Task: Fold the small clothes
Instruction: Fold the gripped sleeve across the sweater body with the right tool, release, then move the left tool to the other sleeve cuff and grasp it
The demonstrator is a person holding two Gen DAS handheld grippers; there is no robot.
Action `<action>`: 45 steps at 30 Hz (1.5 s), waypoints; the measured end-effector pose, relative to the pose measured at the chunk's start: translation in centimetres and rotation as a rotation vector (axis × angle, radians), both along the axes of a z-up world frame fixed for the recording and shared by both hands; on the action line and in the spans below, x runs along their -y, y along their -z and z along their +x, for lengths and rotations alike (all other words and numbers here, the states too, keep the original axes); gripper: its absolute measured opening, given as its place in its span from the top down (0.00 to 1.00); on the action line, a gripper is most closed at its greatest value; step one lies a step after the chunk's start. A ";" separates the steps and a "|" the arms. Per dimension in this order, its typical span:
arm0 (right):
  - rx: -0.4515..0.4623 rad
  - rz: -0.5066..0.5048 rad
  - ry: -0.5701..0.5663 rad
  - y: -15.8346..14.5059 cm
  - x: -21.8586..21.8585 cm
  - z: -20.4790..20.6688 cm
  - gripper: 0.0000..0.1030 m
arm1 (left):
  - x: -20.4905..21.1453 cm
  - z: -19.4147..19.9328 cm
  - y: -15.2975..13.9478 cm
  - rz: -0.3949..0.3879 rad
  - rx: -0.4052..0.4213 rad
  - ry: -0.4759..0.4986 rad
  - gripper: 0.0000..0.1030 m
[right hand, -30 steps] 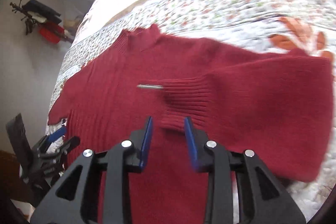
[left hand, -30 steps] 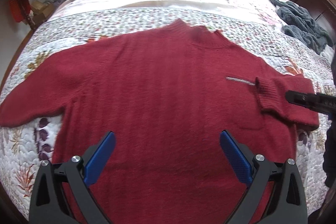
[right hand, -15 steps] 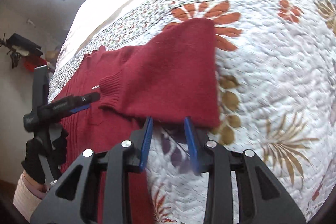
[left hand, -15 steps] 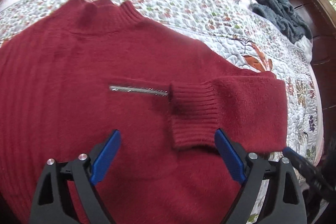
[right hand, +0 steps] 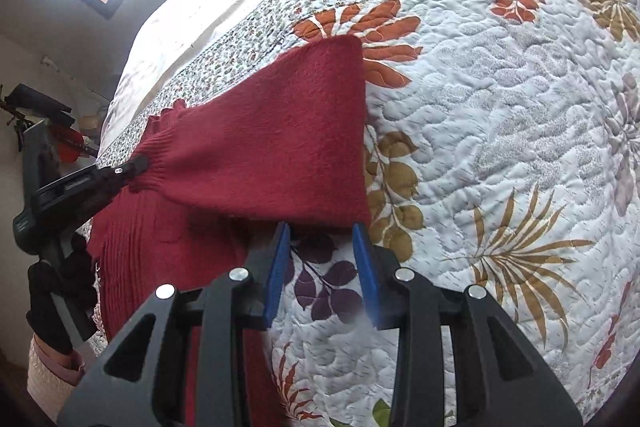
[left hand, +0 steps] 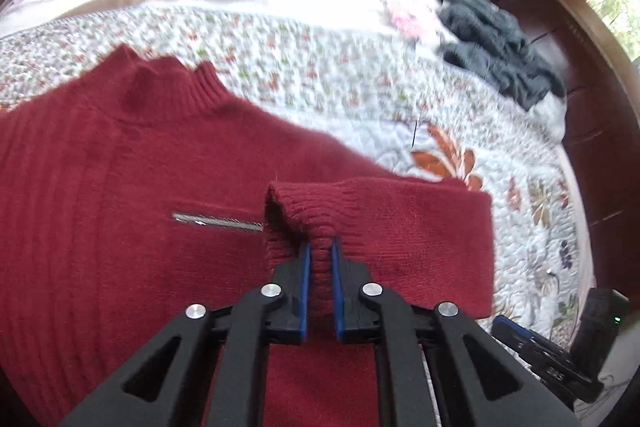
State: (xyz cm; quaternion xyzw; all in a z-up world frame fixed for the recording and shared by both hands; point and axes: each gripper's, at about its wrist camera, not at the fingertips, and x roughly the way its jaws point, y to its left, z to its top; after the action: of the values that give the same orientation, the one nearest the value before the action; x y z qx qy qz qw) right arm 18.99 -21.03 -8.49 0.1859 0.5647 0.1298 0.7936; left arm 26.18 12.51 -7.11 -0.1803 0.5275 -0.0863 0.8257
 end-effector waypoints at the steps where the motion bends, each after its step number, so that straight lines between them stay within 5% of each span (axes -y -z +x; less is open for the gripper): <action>1: 0.003 0.003 -0.001 -0.1 -0.2 0.2 0.68 | -1.1 -0.3 -0.7 0.013 0.022 -0.019 0.92; 11: 0.004 0.040 -0.092 -0.5 -6.9 3.5 0.68 | -12.4 -1.4 -2.5 0.108 0.064 -0.174 0.92; 20: -0.056 0.025 -0.155 2.1 -12.5 5.7 0.68 | -20.1 -2.0 0.9 0.148 -0.010 -0.275 0.92; 29: -0.105 -0.007 -0.146 5.5 -13.2 6.1 0.69 | -20.1 -1.4 6.7 0.253 -0.096 -0.249 0.85; 34: -0.117 -0.031 -0.167 4.8 -13.3 6.4 0.69 | -20.8 -2.4 5.0 0.249 -0.081 -0.262 0.74; 40: -0.014 -0.012 -0.190 -0.4 -15.2 5.6 0.55 | -19.4 -3.7 -0.9 0.230 0.058 -0.244 0.68; 45: -0.035 -0.073 -0.237 -0.1 -18.9 5.9 0.54 | -15.4 -2.3 0.1 0.205 0.022 -0.140 0.64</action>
State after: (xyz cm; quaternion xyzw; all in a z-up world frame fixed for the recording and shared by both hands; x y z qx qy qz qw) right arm 24.92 -2.14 -8.37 0.0913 0.6007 0.1989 0.7690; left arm 23.83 27.87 -7.20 -0.1306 0.5107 0.0239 0.8495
